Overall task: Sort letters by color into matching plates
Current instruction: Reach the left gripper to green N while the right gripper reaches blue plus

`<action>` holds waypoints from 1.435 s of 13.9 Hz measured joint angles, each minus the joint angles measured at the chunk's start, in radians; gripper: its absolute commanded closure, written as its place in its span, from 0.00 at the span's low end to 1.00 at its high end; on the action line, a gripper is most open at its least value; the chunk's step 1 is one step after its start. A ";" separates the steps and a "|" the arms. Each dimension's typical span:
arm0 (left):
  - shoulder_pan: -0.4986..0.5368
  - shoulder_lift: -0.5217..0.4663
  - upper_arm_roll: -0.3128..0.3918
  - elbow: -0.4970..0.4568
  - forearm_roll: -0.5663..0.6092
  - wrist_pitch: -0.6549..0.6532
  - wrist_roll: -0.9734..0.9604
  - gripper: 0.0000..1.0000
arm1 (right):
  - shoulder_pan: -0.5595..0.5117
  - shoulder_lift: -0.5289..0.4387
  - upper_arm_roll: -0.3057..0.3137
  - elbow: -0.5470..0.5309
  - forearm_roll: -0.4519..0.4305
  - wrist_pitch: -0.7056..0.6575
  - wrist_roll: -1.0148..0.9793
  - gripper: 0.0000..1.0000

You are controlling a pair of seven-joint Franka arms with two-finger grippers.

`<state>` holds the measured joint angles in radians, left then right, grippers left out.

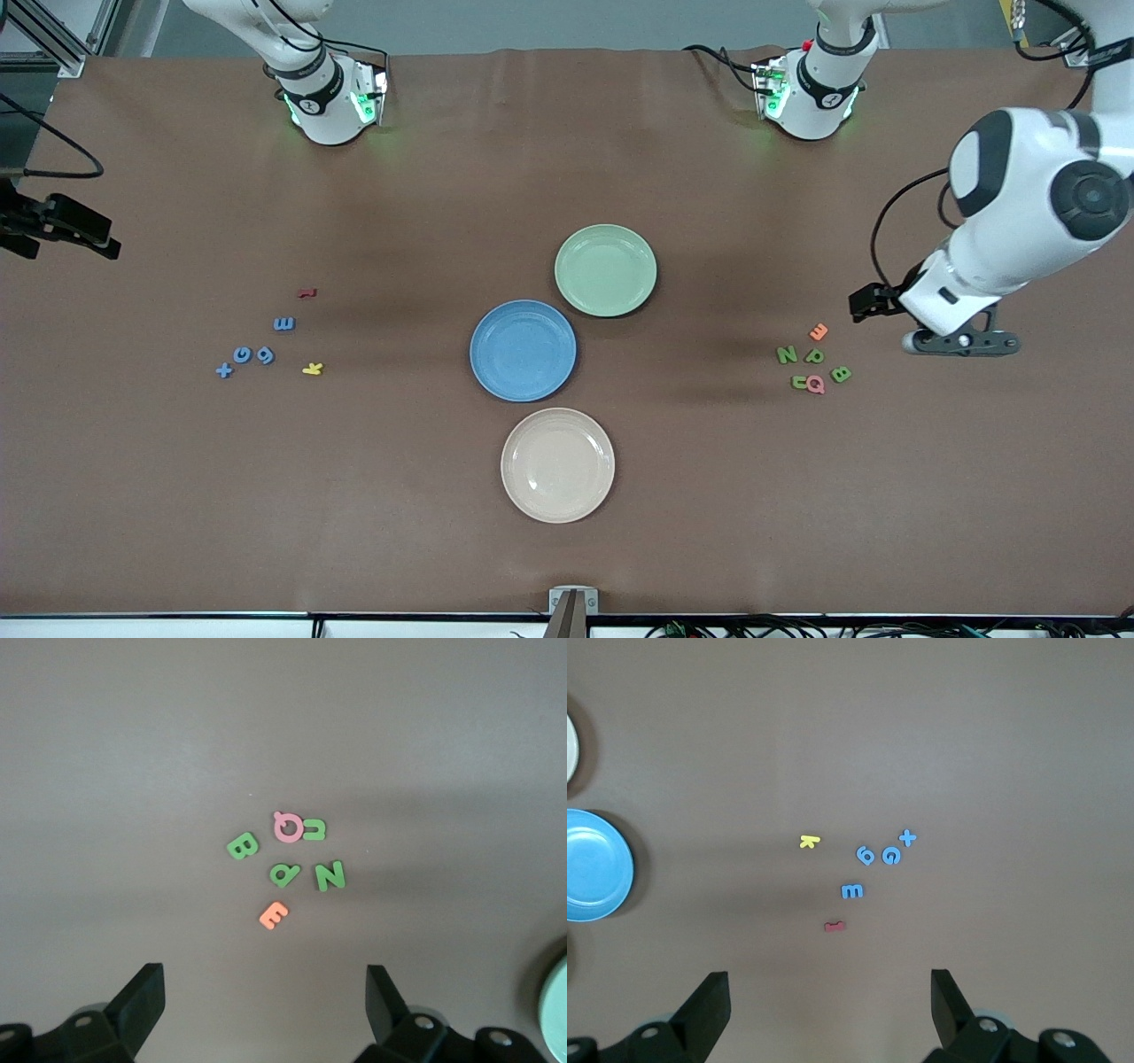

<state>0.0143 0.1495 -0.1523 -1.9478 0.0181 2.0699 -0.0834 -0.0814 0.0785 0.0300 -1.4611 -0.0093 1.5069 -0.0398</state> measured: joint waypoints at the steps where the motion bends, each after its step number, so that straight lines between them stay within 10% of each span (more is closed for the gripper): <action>1: -0.002 0.017 -0.002 -0.037 0.000 0.077 0.000 0.07 | -0.004 0.015 -0.001 -0.003 -0.005 -0.002 -0.014 0.00; 9: -0.055 0.232 -0.007 -0.149 0.000 0.373 0.000 0.25 | -0.188 0.301 -0.006 -0.049 -0.013 0.174 -0.213 0.00; 20: -0.070 0.358 -0.005 -0.121 0.000 0.434 -0.119 0.43 | -0.184 0.315 0.002 -0.474 -0.013 0.759 -0.208 0.08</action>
<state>-0.0552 0.5073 -0.1578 -2.0685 0.0182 2.5043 -0.2024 -0.2650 0.3937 0.0322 -1.9354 -0.0220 2.2660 -0.2477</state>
